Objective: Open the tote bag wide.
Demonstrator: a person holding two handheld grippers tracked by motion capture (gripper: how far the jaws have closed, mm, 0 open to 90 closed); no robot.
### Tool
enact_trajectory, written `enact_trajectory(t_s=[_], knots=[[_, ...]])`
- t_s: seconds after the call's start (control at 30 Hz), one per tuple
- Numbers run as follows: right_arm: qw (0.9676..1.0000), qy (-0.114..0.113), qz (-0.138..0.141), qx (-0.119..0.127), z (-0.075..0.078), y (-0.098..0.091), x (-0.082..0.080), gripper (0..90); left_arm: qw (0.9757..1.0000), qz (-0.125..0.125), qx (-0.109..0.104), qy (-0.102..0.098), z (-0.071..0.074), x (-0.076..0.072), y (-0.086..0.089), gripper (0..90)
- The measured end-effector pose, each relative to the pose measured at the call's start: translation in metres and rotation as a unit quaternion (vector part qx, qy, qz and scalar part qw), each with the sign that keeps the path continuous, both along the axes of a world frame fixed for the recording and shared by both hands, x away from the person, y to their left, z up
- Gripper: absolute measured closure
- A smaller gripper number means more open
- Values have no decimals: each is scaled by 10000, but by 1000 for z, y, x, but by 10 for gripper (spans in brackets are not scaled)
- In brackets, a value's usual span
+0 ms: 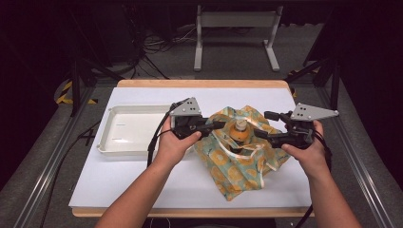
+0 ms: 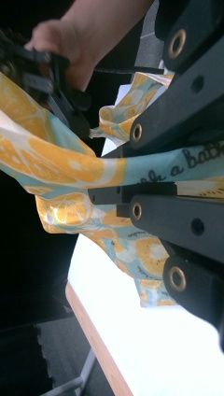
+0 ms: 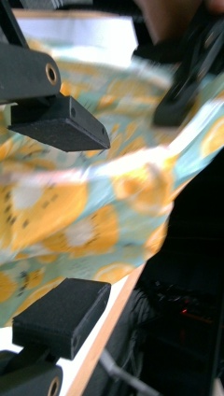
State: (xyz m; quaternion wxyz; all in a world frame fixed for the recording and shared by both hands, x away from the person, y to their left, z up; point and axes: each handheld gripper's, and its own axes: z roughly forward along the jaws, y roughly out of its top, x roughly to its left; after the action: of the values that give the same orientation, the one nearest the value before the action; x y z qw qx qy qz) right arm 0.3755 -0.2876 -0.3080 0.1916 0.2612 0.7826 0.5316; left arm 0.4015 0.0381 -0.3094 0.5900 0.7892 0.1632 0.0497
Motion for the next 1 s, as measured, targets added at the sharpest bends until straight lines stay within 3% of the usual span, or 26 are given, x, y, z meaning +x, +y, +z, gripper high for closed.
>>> enact_trajectory(t_s=[0.23, 0.47, 0.6, 1.0], knots=[[9994, 177, -194, -223, -18, 0, 11, 264, 10000, -58, 38, -21, 0, 0, 0, 871], [9994, 148, -184, -270, -20, -4, 11, 696, 10000, -62, 16, 3, -1, 0, 0, 871], [9994, 116, -168, -297, -17, -6, 10, 867, 10000, -62, 9, 5, -1, 1, 0, 870], [9996, 99, -229, -114, -6, -17, 15, 896, 9999, 116, 112, -15, -4, 10, 9, 864]])
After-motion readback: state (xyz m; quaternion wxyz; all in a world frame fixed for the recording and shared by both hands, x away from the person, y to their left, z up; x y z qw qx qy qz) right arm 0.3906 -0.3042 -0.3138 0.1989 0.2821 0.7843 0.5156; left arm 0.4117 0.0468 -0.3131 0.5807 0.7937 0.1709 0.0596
